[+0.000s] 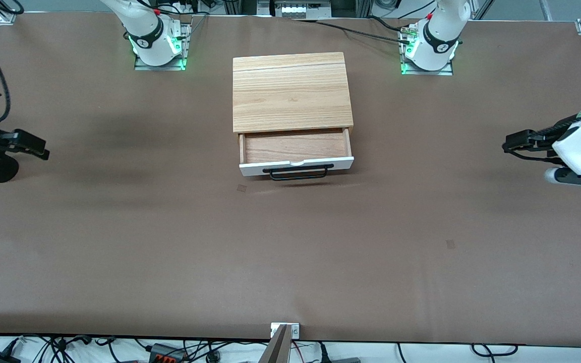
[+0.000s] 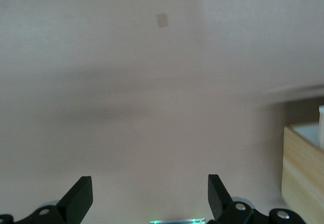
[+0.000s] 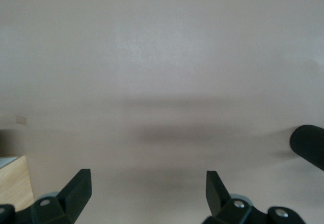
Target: Pull top drawer with both arms simultaneously
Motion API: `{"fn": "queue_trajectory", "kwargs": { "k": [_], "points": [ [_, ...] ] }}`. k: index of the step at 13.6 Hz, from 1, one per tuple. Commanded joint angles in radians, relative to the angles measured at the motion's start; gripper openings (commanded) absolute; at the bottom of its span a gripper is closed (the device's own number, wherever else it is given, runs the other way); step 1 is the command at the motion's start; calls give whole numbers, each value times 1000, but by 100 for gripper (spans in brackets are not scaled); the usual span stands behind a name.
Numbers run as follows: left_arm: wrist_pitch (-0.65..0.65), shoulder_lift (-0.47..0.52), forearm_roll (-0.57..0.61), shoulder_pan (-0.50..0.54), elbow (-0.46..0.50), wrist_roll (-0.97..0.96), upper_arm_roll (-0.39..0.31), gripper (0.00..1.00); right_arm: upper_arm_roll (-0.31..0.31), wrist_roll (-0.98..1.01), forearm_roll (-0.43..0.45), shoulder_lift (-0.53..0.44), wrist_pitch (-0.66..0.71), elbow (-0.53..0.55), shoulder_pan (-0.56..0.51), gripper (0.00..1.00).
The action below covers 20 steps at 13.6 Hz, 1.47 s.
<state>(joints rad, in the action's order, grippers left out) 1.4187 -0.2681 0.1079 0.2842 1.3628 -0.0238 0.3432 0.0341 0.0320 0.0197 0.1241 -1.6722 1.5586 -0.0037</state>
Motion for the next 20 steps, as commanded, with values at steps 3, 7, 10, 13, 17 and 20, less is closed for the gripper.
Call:
{"fn": "queue_trajectory", "kwargs": {
  "k": [3,7,10,13,17,20],
  "points": [
    [99,68,88,-60,20,-45,-50,100,-10,-1,11,-138,-60,178,-1,100],
    [159,193,-22,-129,194,-19,-153,100,-19,0,2,-138,-64,155,8,100],
    [256,268,-90,-167,302,-18,-214,100,-14,3,-6,-141,-47,153,7,100],
    [259,277,-91,-174,308,-27,-217,100,-17,2,-7,-139,-41,153,7,100],
    [292,303,-93,-224,337,-35,-263,100,-19,0,-7,-138,-46,153,1,100],
    [299,309,-97,-227,352,-33,-268,100,-23,2,-6,-138,-43,153,-7,100]
  ]
}}
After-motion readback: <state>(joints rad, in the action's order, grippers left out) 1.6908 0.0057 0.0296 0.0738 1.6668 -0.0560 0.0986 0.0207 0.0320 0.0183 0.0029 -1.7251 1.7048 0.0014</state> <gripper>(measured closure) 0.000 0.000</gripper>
